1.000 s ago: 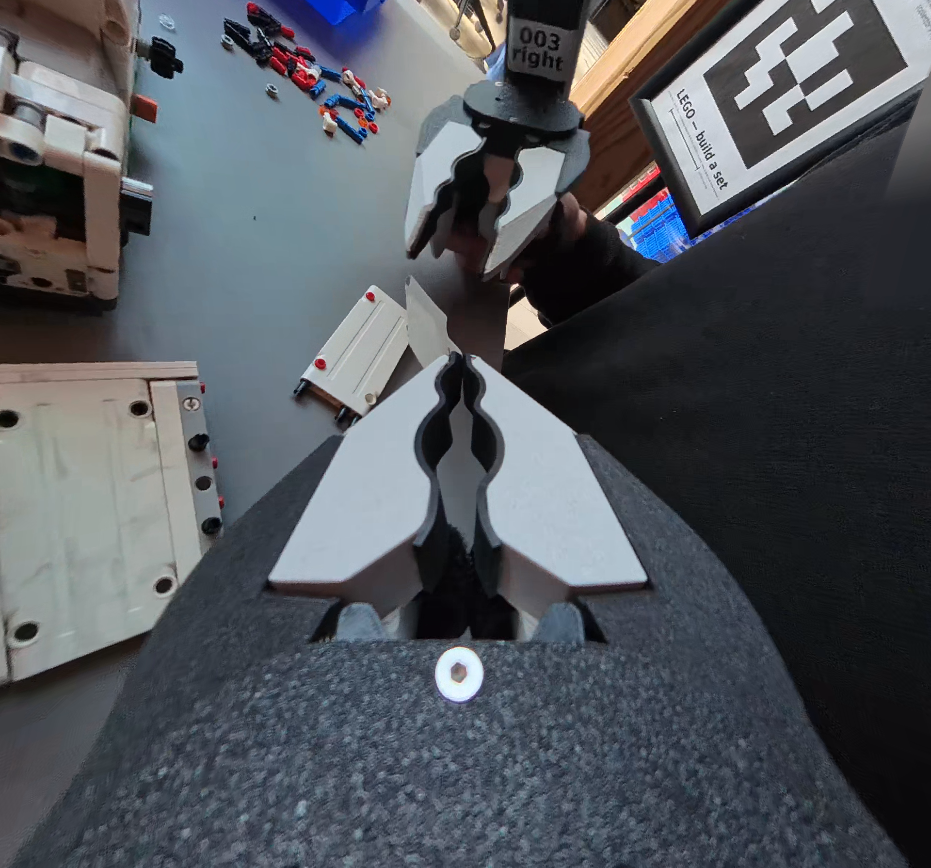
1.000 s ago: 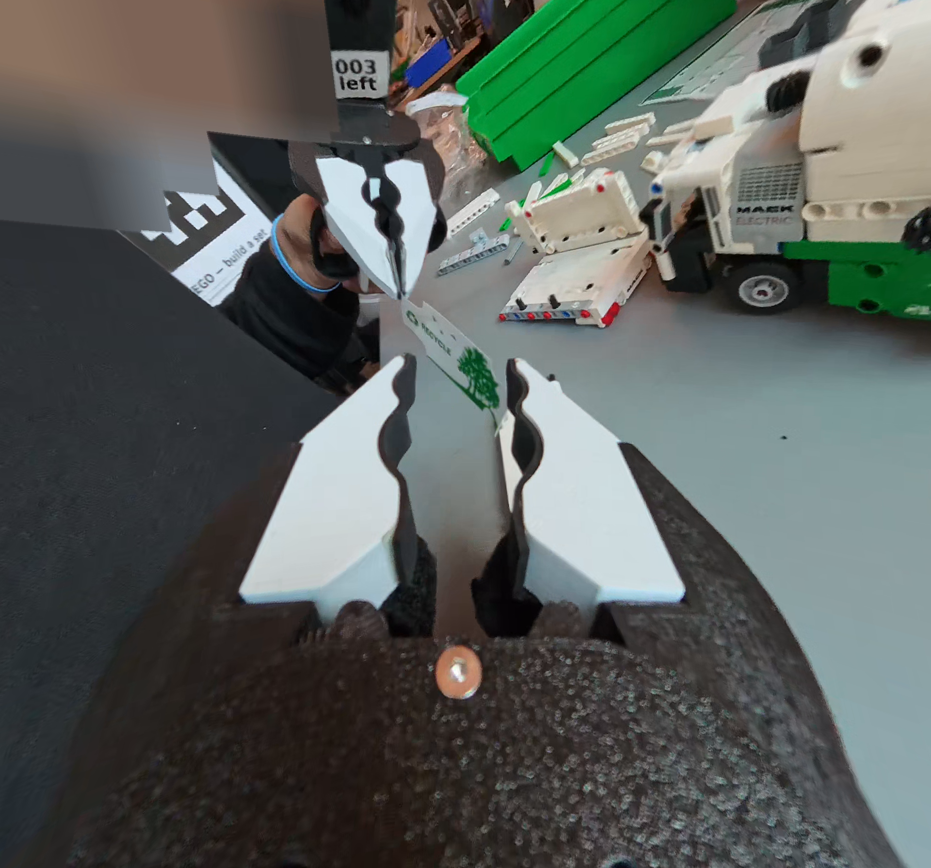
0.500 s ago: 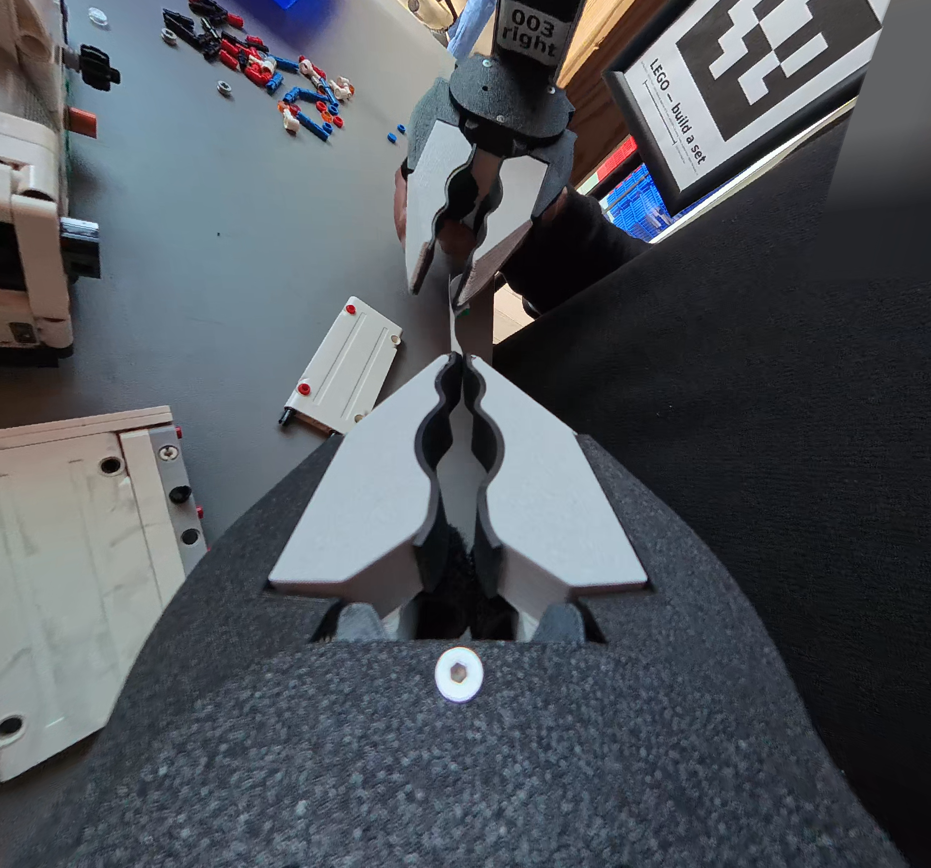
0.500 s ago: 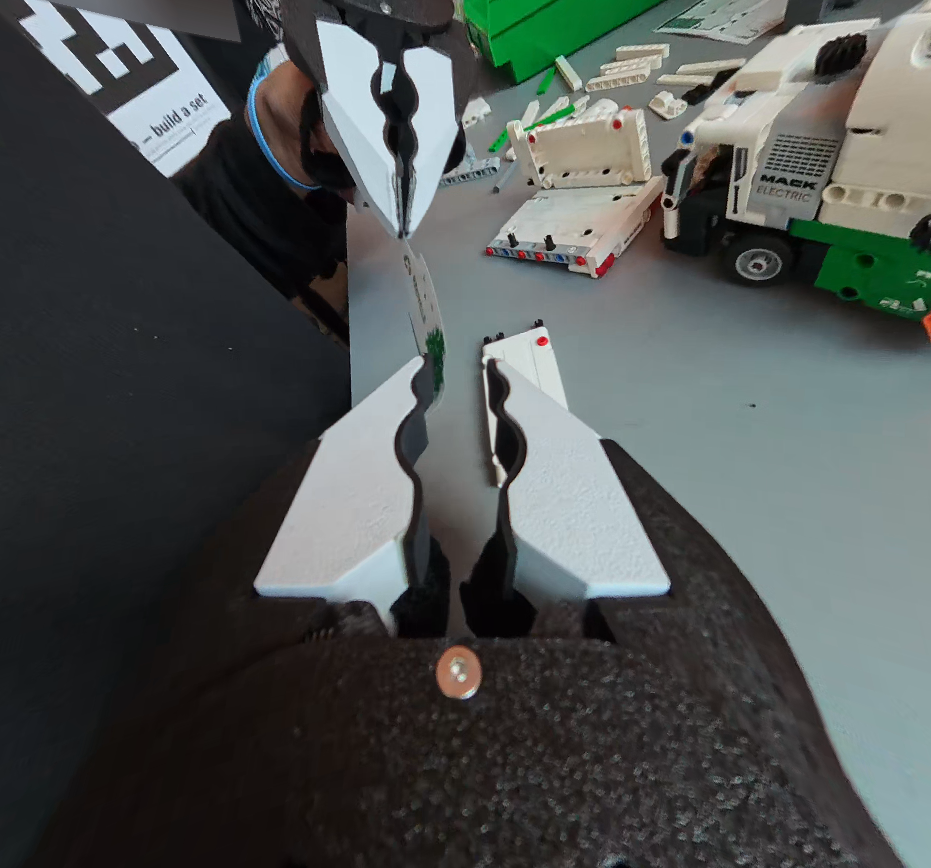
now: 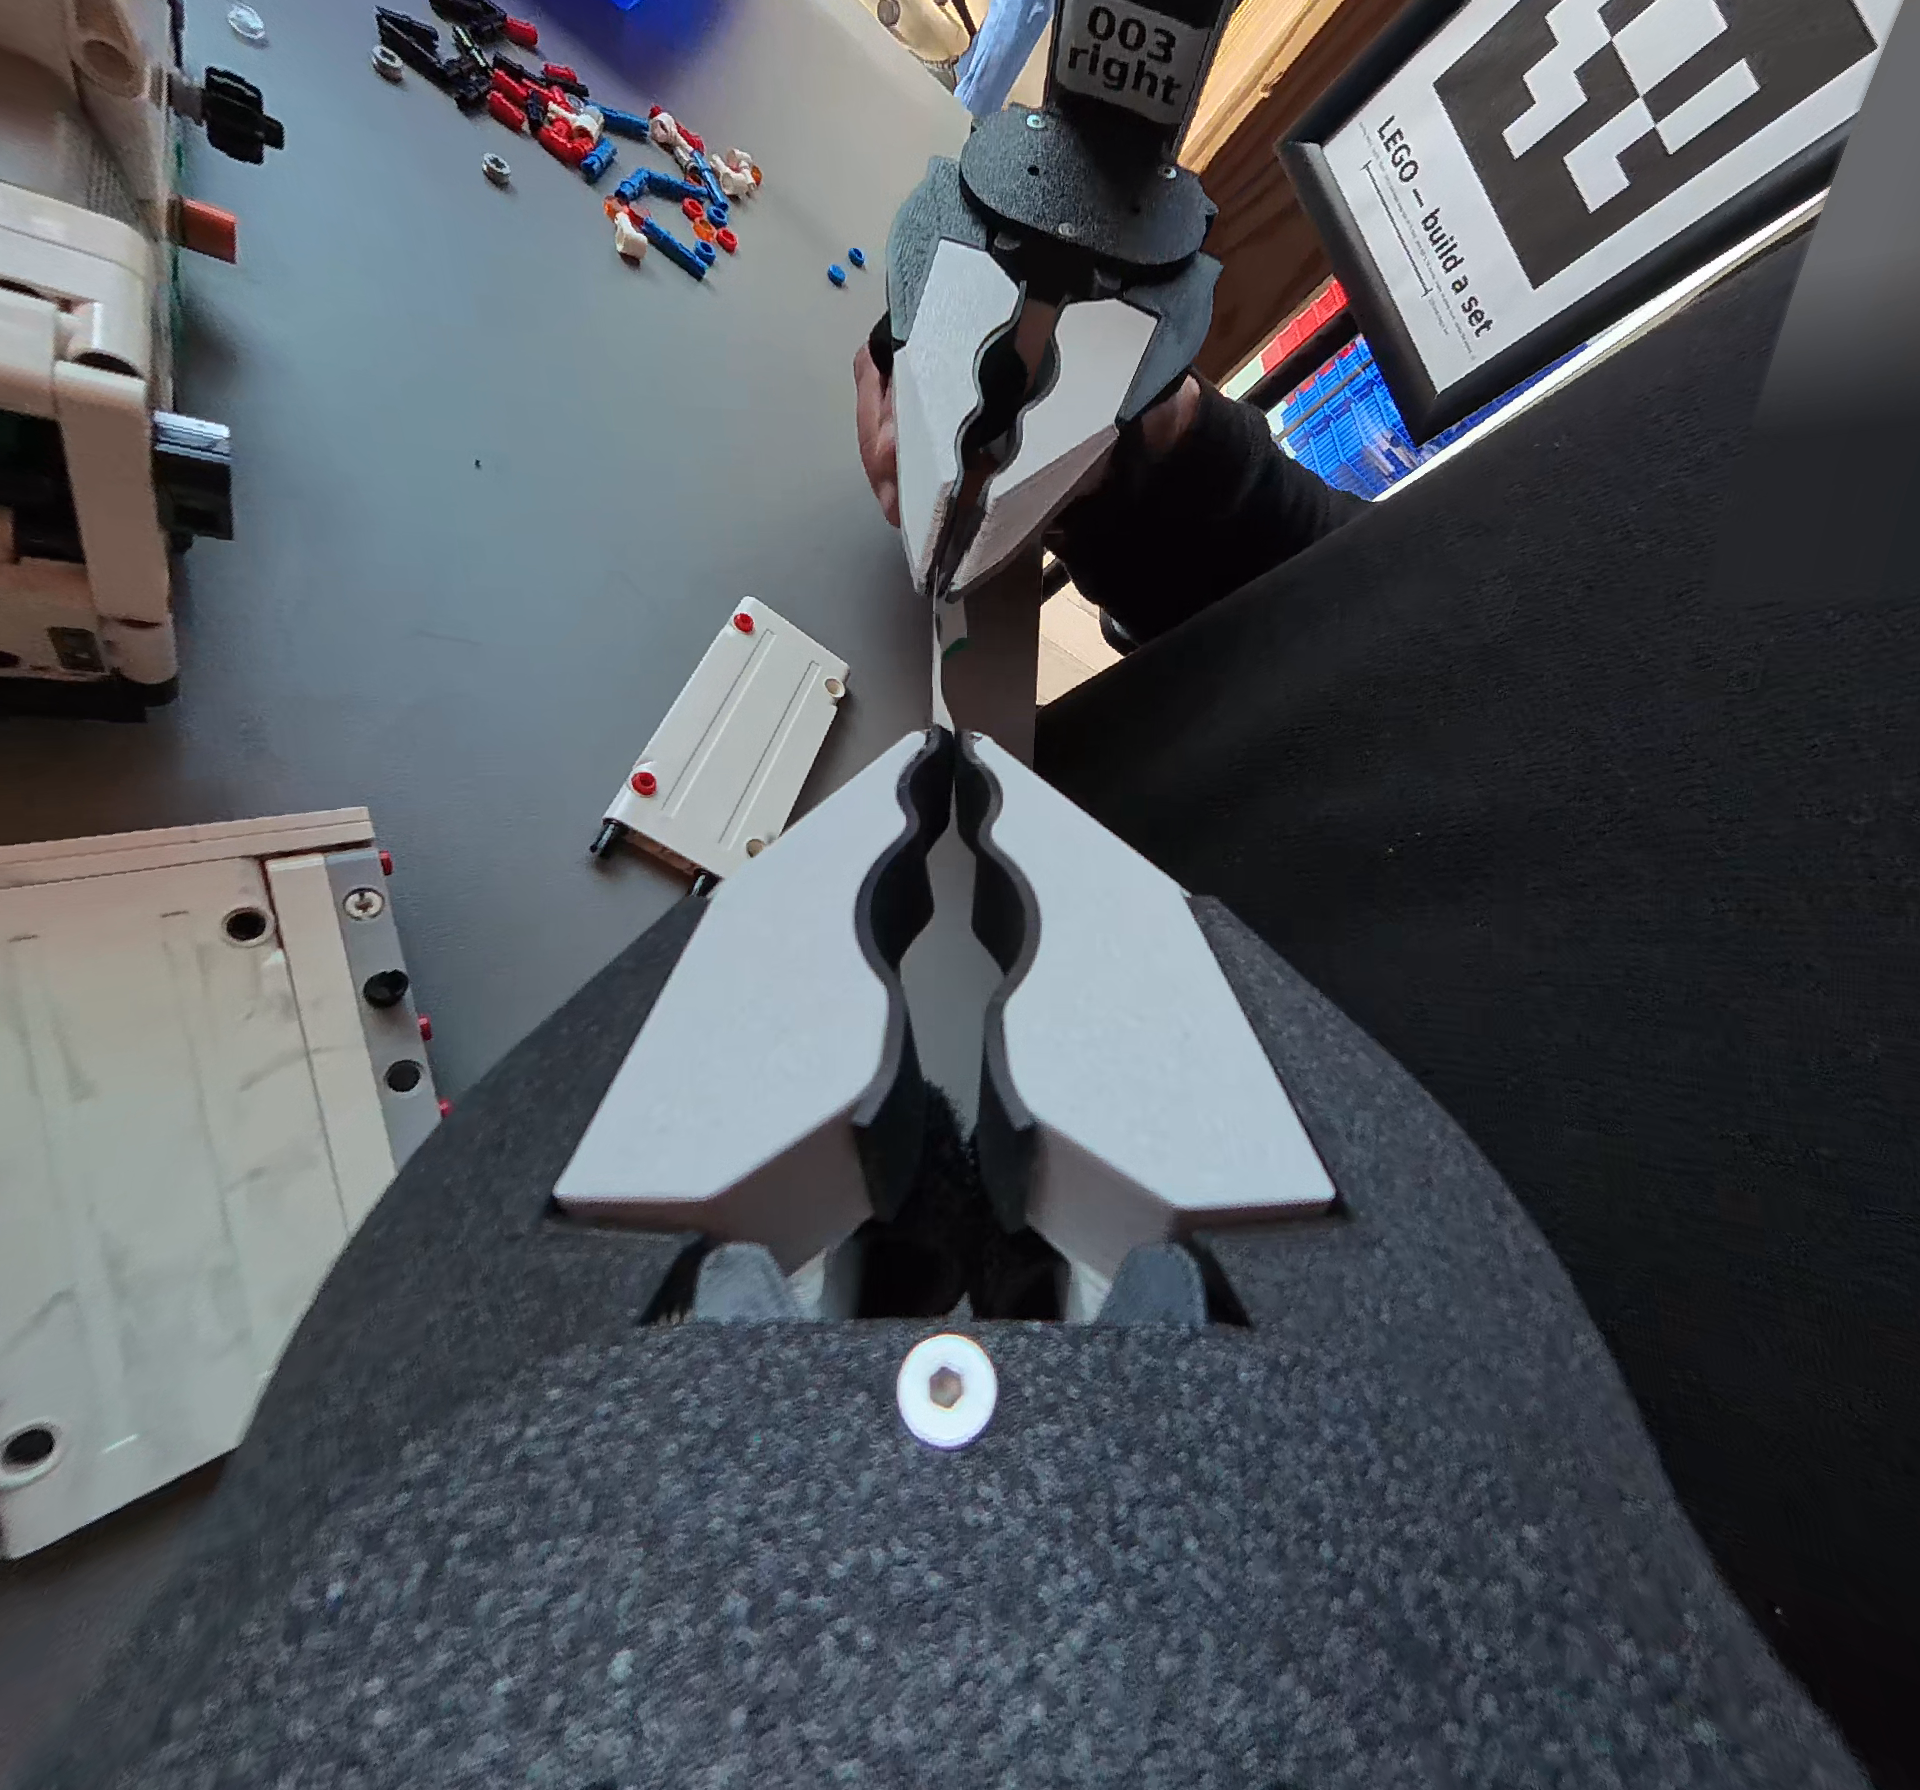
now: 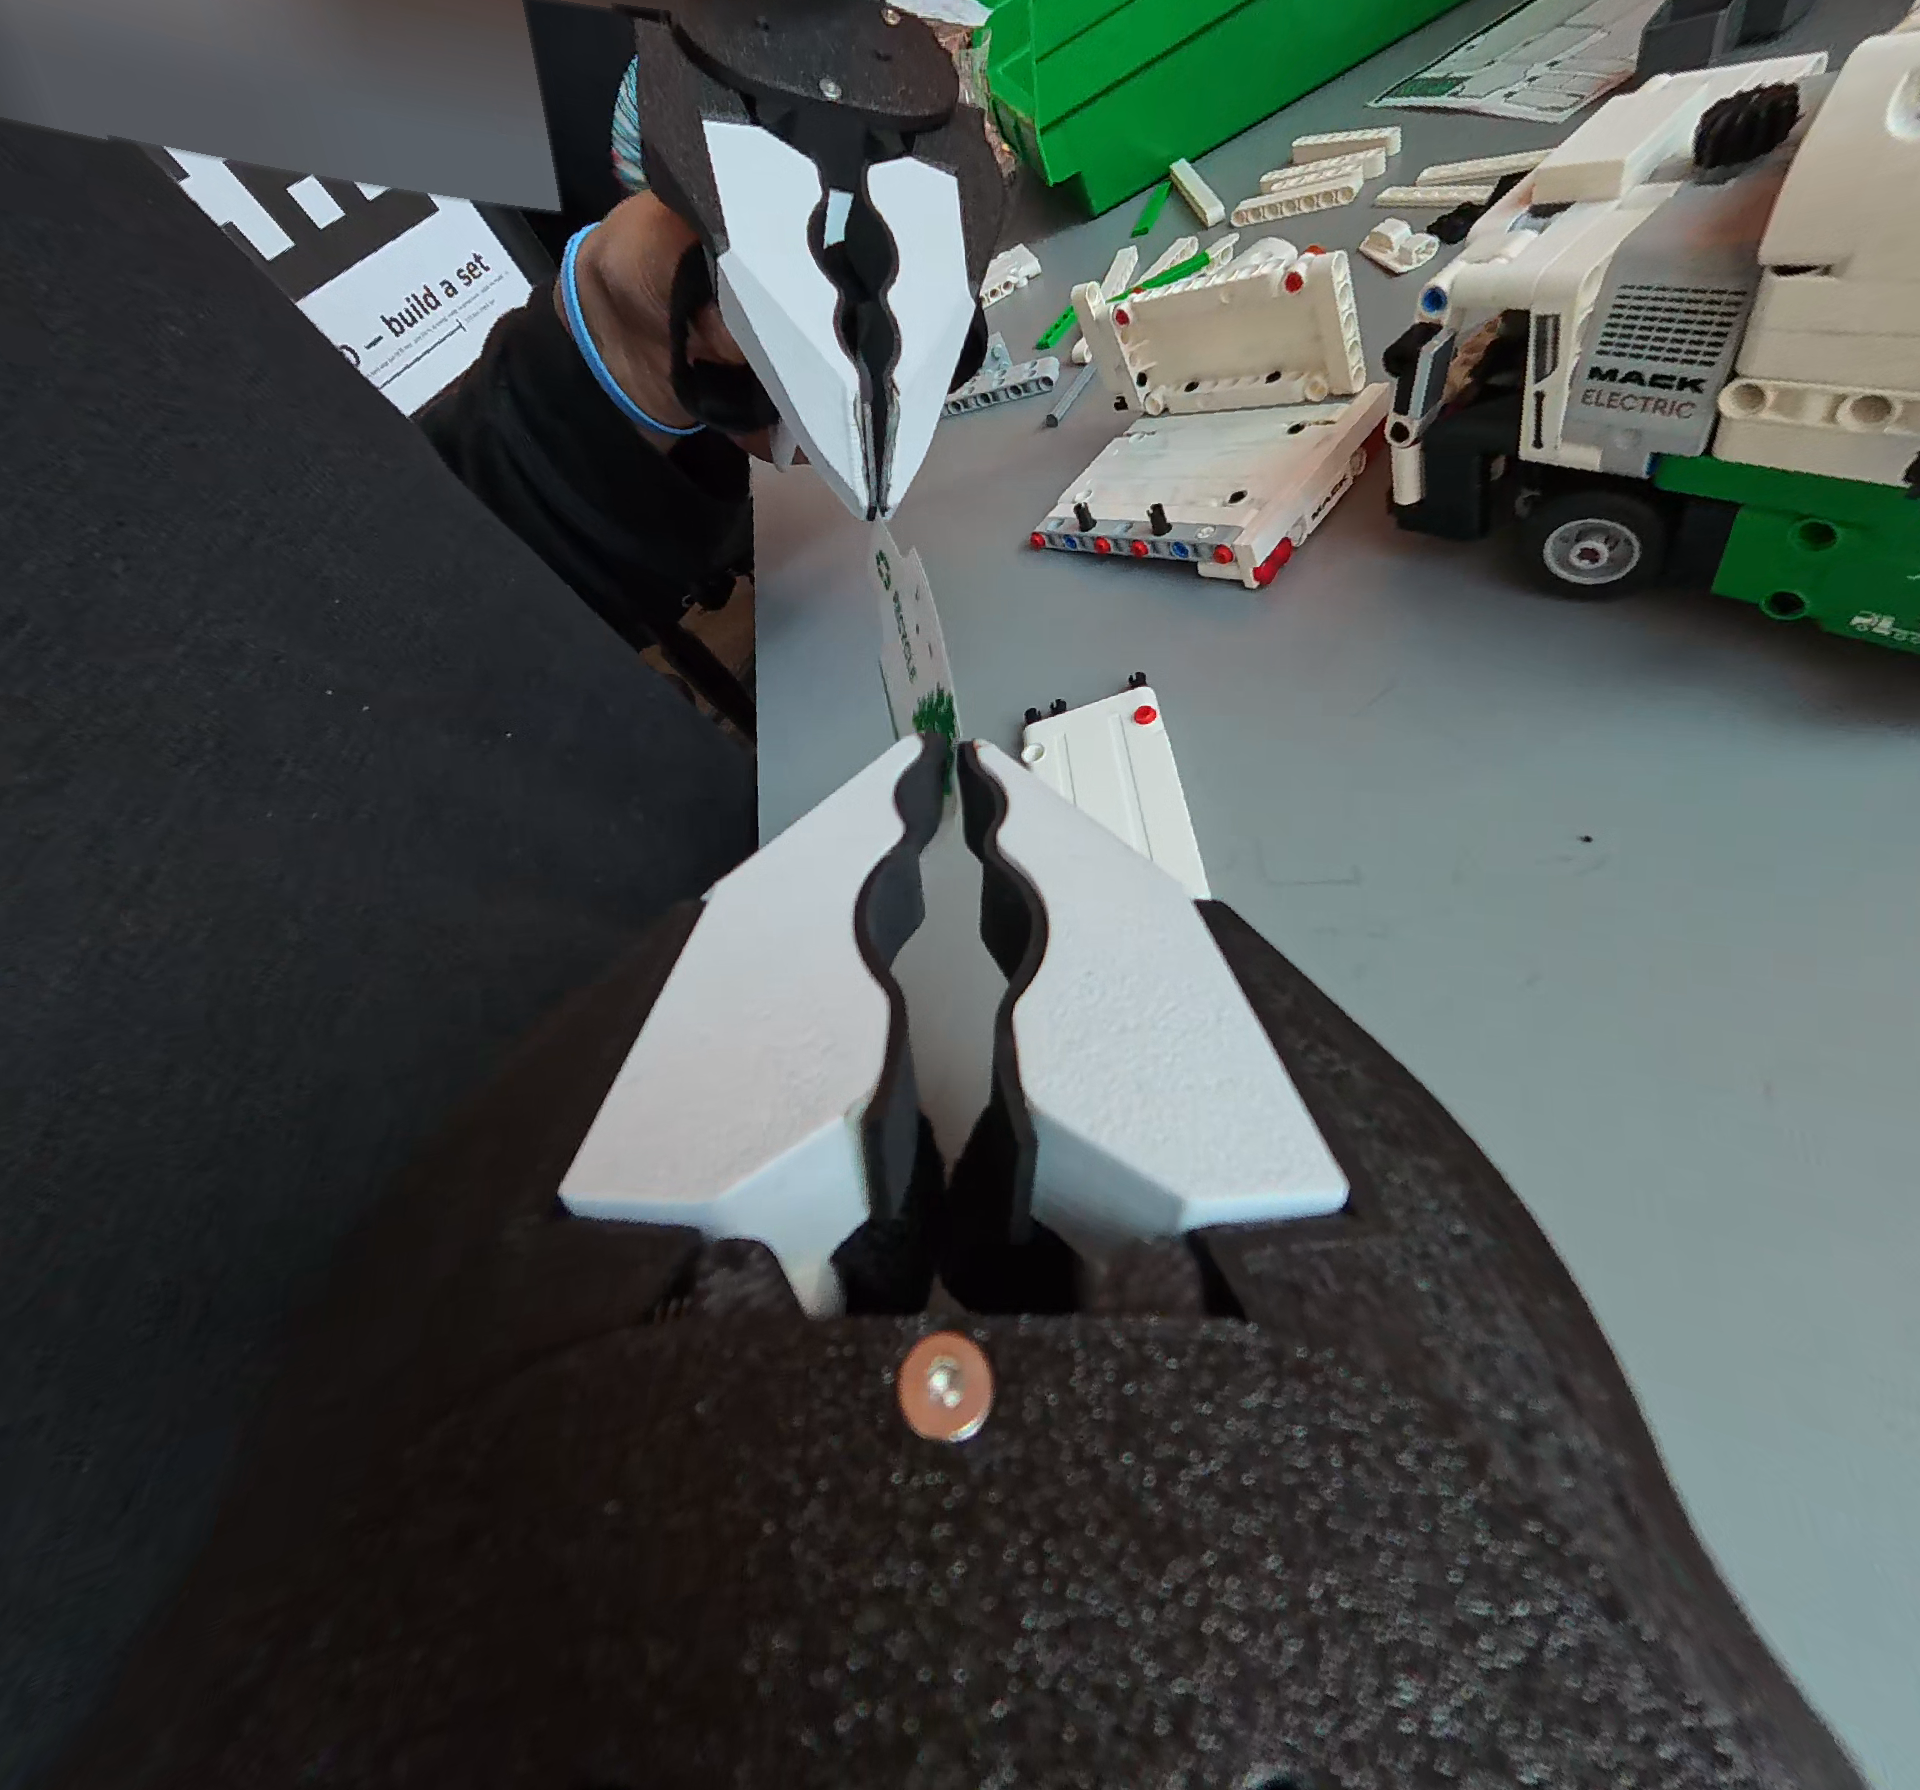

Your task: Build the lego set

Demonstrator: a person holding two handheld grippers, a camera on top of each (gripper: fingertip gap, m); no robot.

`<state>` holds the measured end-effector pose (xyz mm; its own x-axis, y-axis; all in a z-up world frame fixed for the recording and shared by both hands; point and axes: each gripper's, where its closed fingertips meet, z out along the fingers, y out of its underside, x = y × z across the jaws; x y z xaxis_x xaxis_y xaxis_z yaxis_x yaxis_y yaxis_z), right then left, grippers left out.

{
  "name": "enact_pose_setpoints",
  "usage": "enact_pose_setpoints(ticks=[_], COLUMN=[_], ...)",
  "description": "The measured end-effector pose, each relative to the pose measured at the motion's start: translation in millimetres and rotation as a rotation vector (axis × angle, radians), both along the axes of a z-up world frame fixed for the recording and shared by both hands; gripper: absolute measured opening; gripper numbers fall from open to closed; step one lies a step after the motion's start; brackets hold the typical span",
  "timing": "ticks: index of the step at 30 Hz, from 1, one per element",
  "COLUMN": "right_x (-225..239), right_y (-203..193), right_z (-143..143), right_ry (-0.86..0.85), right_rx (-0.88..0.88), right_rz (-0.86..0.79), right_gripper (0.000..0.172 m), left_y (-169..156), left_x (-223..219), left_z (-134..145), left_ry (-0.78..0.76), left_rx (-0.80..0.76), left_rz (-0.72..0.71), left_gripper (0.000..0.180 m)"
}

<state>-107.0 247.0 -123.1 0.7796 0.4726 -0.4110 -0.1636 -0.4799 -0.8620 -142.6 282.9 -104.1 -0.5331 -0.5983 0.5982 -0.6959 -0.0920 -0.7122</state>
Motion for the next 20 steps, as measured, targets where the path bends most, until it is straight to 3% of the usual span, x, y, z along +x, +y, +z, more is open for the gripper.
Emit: enact_pose_setpoints(ticks=[11,20], right_x=[1.1,12.9], right_y=[1.5,5.9], right_z=[-0.8,-24.1], right_ry=[0.051,0.416], right_rx=[-0.015,-0.427], right_rz=[-0.02,-0.057], right_gripper=[0.0,0.0], left_y=[1.9,12.5], left_x=[0.7,14.7], left_z=[-3.4,-38.2], left_ry=[0.008,0.145], left_rx=[0.019,0.118], left_rz=[0.014,0.126], left_gripper=[0.0,0.0])
